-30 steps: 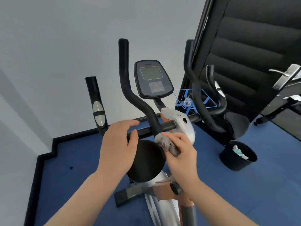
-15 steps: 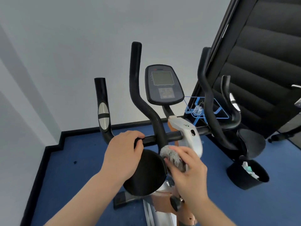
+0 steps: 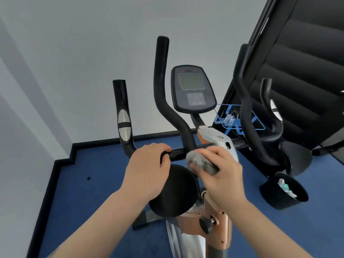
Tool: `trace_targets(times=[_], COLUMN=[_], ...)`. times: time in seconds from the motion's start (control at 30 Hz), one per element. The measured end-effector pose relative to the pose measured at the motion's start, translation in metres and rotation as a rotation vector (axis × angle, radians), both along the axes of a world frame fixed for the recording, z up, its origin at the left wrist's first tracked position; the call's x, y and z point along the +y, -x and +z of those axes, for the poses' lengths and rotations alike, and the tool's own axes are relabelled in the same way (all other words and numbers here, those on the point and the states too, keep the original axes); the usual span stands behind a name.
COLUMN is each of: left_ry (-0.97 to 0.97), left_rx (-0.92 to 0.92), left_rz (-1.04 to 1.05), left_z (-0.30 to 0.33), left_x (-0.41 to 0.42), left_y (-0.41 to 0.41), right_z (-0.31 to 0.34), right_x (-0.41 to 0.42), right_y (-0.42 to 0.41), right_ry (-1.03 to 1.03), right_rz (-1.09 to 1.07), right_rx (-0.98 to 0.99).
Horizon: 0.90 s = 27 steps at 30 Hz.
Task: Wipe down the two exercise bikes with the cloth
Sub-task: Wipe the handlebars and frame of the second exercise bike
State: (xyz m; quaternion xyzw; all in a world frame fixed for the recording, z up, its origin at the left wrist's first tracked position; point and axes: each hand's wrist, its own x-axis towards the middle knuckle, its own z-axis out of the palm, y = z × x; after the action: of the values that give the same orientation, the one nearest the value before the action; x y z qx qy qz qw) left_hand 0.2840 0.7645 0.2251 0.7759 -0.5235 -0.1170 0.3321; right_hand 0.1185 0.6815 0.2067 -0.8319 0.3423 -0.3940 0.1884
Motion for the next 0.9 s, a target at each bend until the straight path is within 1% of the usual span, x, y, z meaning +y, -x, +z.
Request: trace_targets(times=[0.1,0.17,0.2,0.3,0.4,0.47,0.53,0.6,0.67,0.73,0.83,0.9], left_ry=[-0.060,-0.091,-0.099,-0.093,-0.038,0.000,0.016,0.031,0.043,0.033,0.012,0.083], left_rx=[-0.087,-0.120,-0.121,-0.105,-0.197,-0.228,-0.223,-0.207,-0.204,-0.207,-0.113,-0.034], left_rz=[-0.045,-0.066,-0.072,-0.084,-0.130,-0.161,-0.187,-0.204,-0.210,-0.231,-0.249,-0.207], left_z=[0.006,0.009,0.011,0.014,0.013,0.012,0.011,0.009,0.007,0.006,0.008,0.013], left_x=[-0.003,-0.007,-0.009,-0.012,-0.011,-0.010,-0.011,-0.012,-0.012,-0.012,-0.010,-0.011], left_y=[-0.004,-0.009,-0.012,-0.019,-0.019,-0.020,-0.024,-0.026,-0.027,-0.028,-0.034,-0.043], right_z=[0.012,0.013,0.012,0.001,-0.008,-0.002,0.015,0.028,0.026,0.015,0.006,0.012], right_x=[-0.025,-0.031,-0.028,0.005,0.033,0.022,-0.003,-0.023,-0.023,-0.006,0.018,0.003], right_y=[-0.038,-0.050,-0.048,-0.023,-0.008,-0.017,-0.036,-0.052,-0.054,-0.039,-0.018,-0.026], right_ry=[0.093,0.081,0.048,-0.142,-0.257,-0.274,-0.258,-0.249,-0.269,-0.310,-0.286,-0.198], right_rz=[-0.018,-0.033,-0.053,-0.143,-0.180,-0.177,-0.165,-0.169,-0.187,-0.213,-0.221,-0.178], right_rx=[0.053,0.025,-0.011,-0.173,-0.280,-0.249,-0.197,-0.187,-0.212,-0.234,-0.201,-0.115])
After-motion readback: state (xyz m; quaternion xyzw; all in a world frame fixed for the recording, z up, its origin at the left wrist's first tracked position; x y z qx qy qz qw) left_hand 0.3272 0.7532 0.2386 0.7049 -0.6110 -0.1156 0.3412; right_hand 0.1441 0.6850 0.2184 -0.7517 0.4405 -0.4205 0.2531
